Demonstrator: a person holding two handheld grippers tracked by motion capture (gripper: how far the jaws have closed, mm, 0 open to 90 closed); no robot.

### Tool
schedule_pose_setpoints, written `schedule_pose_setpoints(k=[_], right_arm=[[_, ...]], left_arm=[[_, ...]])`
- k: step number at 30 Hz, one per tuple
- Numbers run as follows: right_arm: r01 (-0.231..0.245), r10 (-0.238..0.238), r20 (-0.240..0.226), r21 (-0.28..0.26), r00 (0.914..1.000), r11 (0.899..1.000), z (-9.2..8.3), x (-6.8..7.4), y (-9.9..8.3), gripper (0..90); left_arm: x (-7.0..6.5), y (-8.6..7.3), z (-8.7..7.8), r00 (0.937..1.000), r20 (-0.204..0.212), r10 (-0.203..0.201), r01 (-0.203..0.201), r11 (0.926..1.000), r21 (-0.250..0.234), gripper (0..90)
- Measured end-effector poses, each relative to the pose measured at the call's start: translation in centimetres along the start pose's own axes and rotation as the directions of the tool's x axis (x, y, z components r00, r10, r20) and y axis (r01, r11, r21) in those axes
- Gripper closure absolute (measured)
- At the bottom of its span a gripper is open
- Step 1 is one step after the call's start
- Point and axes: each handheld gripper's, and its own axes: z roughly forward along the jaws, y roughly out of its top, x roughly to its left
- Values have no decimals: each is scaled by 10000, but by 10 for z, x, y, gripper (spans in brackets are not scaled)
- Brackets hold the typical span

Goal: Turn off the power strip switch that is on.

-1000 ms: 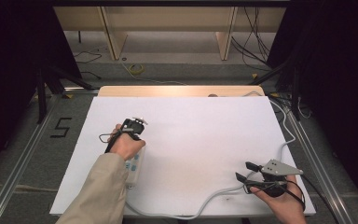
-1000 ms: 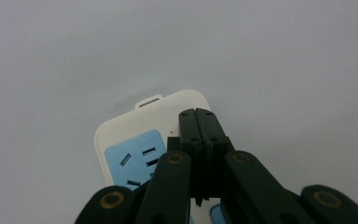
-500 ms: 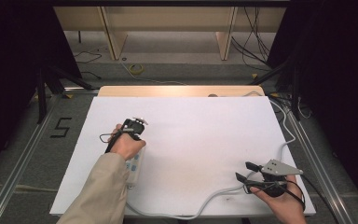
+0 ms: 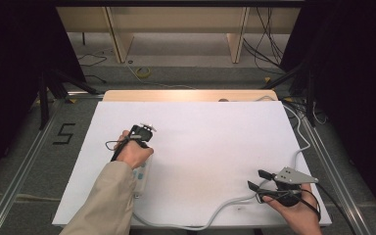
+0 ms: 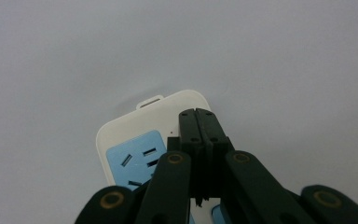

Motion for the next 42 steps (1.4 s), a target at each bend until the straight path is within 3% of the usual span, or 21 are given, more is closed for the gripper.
schedule_pose_setpoints(k=[18,21,33,42], right_arm=[[-2,2,10,6,10000,10000,0,0,0,415],[-2,2,9,-13,10000,10000,0,0,0,415],[-9,9,13,-20,10000,10000,0,0,0,414],[-14,14,40,-132,10000,9999,-1,-1,0,415]], left_arm=[[2,-4,-1,9992,409,-37,44,9999,-148,896],[1,-3,-4,9991,397,-129,146,9990,-426,896],[3,-5,-5,9986,527,-55,75,9993,-368,895],[8,-8,-11,9959,886,-208,299,9943,-1021,886]])
